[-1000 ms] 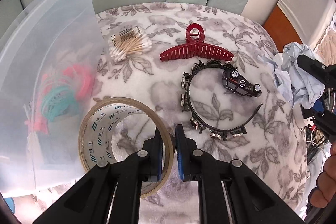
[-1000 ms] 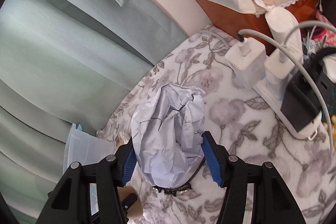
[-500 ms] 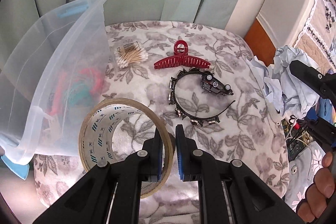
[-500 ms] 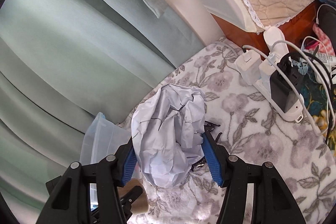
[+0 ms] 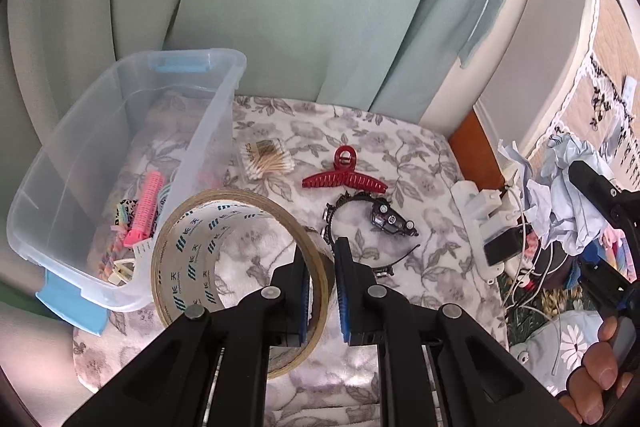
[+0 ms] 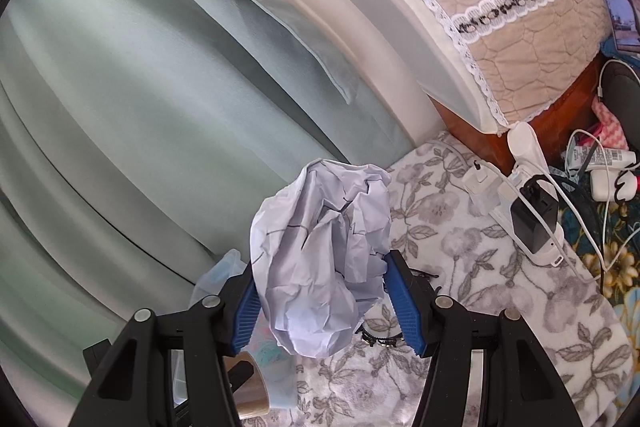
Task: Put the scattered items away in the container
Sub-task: 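Carry the tape roll and crumpled paper over the clear box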
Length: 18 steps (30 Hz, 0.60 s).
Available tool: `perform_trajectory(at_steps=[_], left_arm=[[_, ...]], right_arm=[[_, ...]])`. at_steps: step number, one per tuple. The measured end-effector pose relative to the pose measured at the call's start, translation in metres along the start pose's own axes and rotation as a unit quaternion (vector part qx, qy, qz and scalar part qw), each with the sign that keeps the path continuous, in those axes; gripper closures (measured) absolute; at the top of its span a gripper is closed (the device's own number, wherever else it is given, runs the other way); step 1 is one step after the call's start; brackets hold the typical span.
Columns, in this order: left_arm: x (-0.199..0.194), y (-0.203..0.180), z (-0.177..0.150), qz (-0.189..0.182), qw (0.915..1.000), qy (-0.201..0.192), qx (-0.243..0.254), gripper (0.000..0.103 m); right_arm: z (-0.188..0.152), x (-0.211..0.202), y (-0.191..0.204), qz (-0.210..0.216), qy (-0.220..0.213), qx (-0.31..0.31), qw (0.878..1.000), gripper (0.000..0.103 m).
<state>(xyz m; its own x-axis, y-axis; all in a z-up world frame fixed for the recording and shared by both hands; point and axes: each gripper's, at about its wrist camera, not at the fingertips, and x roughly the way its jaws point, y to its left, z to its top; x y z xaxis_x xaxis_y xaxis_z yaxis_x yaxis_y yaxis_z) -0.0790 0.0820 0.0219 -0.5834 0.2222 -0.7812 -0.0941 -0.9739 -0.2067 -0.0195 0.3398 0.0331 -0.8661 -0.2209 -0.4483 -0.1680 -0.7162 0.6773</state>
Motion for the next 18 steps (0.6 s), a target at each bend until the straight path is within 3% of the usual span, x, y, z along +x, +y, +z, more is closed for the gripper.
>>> perform_trajectory(at_steps=[10, 18], left_arm=[[-0.035, 0.025, 0.015, -0.011, 0.9981, -0.056, -0.024, 0.09], [-0.047, 0.049, 0.019, -0.01, 0.996, -0.079, -0.041, 0.09]], right_arm=[[-0.001, -0.011, 0.043, 0.024, -0.01, -0.05, 0.998, 0.042], [-0.009, -0.004, 0.072, 0.03, -0.001, -0.089, 0.996, 0.042]])
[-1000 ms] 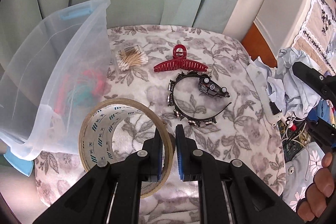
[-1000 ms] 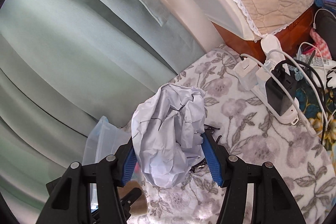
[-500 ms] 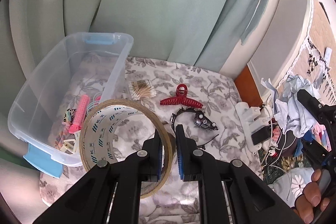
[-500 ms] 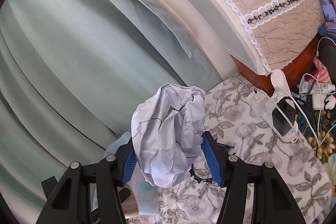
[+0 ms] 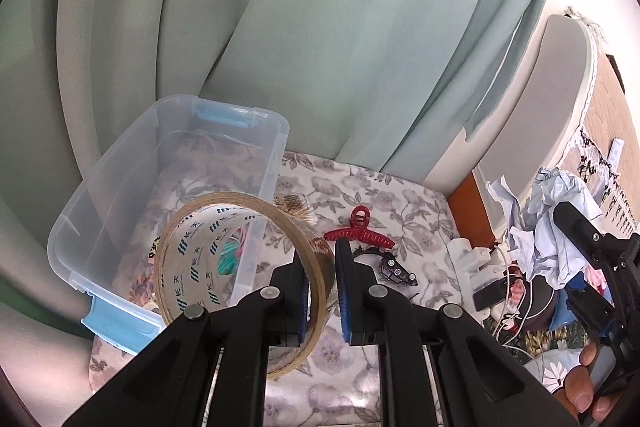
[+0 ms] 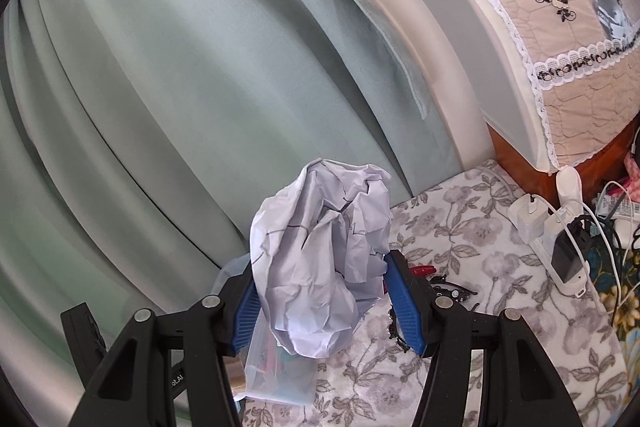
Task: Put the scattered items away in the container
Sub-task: 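Carry the tape roll and crumpled paper over the clear box, then open both tools to release the tape roll and paper into the box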
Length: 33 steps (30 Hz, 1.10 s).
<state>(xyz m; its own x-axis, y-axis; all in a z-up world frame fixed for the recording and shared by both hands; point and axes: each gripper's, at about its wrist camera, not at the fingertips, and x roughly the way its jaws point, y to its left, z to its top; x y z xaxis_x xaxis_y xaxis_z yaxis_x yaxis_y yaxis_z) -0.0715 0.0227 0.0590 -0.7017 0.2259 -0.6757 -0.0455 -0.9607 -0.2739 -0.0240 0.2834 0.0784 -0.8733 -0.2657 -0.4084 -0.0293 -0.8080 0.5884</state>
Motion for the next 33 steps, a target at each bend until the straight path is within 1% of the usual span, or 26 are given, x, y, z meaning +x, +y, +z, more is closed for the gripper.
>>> perform_trajectory(at_steps=[11, 17, 26, 33], left_arm=[[0.002, 0.048, 0.002, 0.016, 0.9988, -0.006, -0.046, 0.09], [0.0, 0.07, 0.01, 0.007, 0.9977, -0.014, -0.067, 0.09], [-0.005, 0.098, 0.009, 0.003, 0.9955, -0.033, -0.089, 0.09], [-0.007, 0.118, 0.008, -0.001, 0.9931, -0.054, -0.104, 0.09]], right_arm=[[-0.015, 0.03, 0.027, -0.003, 0.039, -0.037, 0.999, 0.041], [-0.029, 0.05, 0.044, 0.0, 0.068, -0.061, 0.996, 0.041], [-0.048, 0.076, 0.077, 0.018, 0.103, -0.1, 0.989, 0.041], [-0.067, 0.096, 0.109, 0.052, 0.14, -0.145, 0.978, 0.041]])
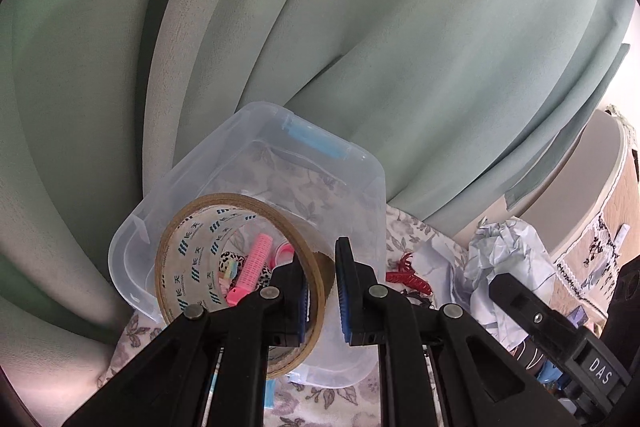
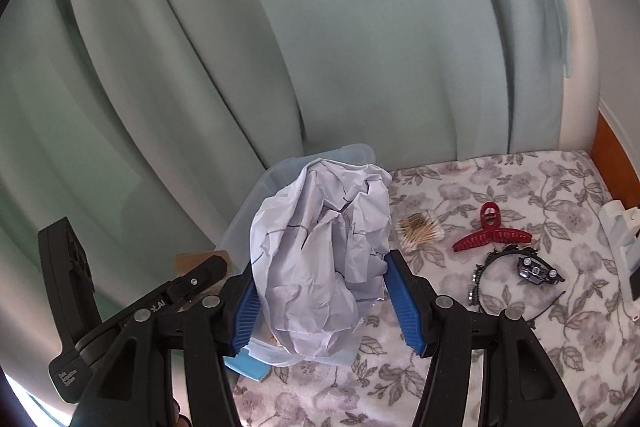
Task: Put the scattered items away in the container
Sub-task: 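Open both tools to release the tape roll and paper into the box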
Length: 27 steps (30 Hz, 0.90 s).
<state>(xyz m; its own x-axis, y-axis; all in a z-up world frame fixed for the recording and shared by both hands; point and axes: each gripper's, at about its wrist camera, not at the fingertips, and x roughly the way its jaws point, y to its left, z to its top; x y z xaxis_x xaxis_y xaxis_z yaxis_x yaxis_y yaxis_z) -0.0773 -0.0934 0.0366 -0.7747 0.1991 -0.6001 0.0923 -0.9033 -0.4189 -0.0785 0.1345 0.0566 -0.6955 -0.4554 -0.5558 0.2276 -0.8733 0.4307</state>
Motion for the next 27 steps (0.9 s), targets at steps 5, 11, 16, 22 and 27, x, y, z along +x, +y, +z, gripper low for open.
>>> perform_trajectory(at_steps=[5, 11, 16, 22, 27], left_arm=[[0.001, 0.007, 0.003, 0.021, 0.9996, -0.013, 0.013, 0.09], [0.004, 0.012, 0.005, 0.048, 0.9979, -0.021, 0.037, 0.09], [0.01, 0.016, 0.005, 0.066, 0.9963, -0.021, 0.051, 0.09], [0.018, 0.023, 0.004, 0.07, 0.9963, -0.009, 0.048, 0.09], [0.023, 0.027, 0.006, 0.071, 0.9964, -0.005, 0.045, 0.09]], right_arm=[[-0.005, 0.016, 0.016, 0.018, 0.021, -0.024, 0.999, 0.041], [0.001, 0.037, 0.024, 0.029, 0.037, -0.033, 0.998, 0.041], [0.002, 0.053, 0.03, 0.036, 0.05, -0.037, 0.997, 0.04], [0.003, 0.073, 0.036, 0.046, 0.062, -0.045, 0.996, 0.04], [0.004, 0.082, 0.036, 0.048, 0.071, -0.043, 0.995, 0.037]])
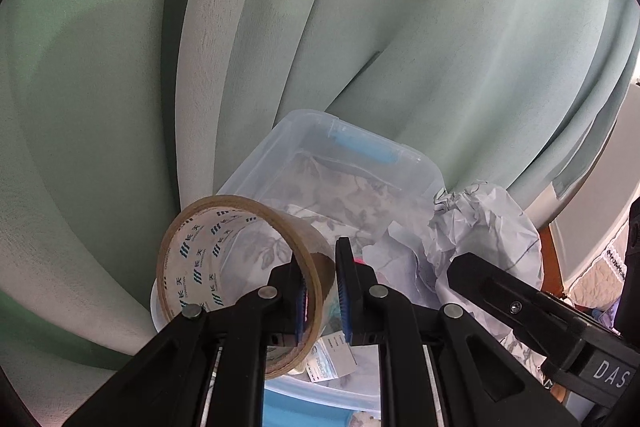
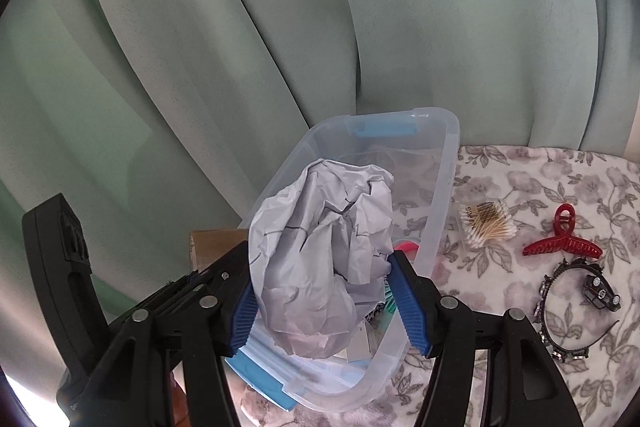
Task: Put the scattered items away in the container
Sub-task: 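Open both tools to release the tape roll and paper into the box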
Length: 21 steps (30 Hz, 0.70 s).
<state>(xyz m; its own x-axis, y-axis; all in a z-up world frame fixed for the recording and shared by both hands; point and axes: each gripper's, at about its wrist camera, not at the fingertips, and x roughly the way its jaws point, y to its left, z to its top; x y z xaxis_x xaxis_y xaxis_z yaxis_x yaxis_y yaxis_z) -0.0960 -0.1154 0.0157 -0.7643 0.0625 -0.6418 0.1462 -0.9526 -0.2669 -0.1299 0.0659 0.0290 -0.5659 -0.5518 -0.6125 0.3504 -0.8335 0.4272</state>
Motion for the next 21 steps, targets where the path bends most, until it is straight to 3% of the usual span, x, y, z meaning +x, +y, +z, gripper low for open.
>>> perform_trajectory(at_steps=[5, 7, 13, 21], left_arm=[[0.004, -0.002, -0.001, 0.005, 1.0, 0.003, 0.007, 0.083], [0.007, 0.0, -0.002, 0.005, 0.9999, 0.012, 0.002, 0.072], [0.006, -0.001, -0.003, 0.004, 1.0, 0.004, 0.0, 0.056], [-0.004, -0.004, 0.002, 0.003, 1.0, 0.001, -0.004, 0.049]], right_arm=[[0.001, 0.006, -0.002, -0.005, 0.006, -0.003, 1.0, 0.032], [0.001, 0.009, -0.005, -0.004, 0.01, 0.0, 1.0, 0.031], [-0.001, 0.005, -0.012, -0.003, 0.006, 0.007, 1.0, 0.024], [0.001, -0.005, -0.012, 0.004, -0.011, 0.003, 1.0, 0.013]])
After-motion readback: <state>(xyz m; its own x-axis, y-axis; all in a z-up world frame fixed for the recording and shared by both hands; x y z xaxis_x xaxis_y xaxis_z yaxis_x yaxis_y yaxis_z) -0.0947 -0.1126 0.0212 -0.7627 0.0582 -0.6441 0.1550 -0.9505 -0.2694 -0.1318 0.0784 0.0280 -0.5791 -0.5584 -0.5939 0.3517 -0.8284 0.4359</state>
